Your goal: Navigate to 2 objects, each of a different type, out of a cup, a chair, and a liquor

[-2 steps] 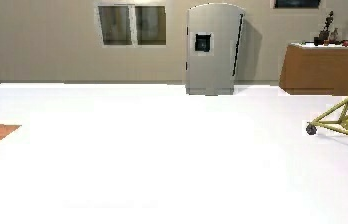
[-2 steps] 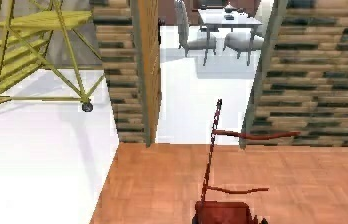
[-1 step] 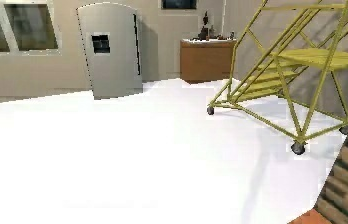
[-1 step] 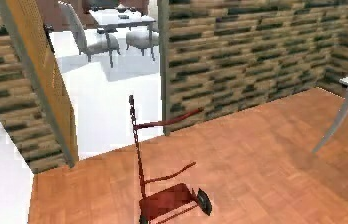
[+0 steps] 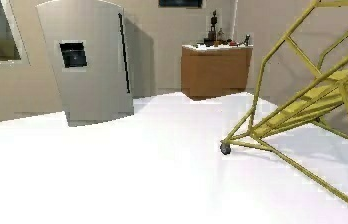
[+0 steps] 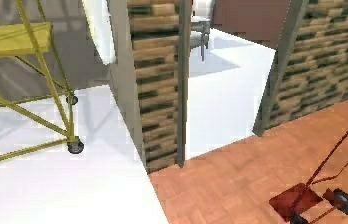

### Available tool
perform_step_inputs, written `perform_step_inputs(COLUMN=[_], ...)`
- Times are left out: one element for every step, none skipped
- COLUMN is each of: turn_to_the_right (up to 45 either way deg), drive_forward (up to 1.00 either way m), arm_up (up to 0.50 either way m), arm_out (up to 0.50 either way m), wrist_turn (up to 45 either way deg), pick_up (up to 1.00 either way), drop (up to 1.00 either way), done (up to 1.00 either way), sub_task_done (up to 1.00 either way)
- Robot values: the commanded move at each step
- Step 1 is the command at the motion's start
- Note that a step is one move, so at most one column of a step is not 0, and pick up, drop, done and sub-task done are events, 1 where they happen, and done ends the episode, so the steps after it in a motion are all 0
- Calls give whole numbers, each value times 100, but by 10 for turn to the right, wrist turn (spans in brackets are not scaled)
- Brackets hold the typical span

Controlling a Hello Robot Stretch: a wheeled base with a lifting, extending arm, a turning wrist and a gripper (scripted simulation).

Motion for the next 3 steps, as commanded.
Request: perform_step_inputs(turn_to_the_right=[0,0,60], drive_forward=[100,80,0], arm_up=[0,0,0], arm_out=[0,0,0], wrist_turn=[0,0,0], pick_up=[0,0,0], drop=[0,0,0], done=[0,0,0], sub_task_done=[0,0,0])
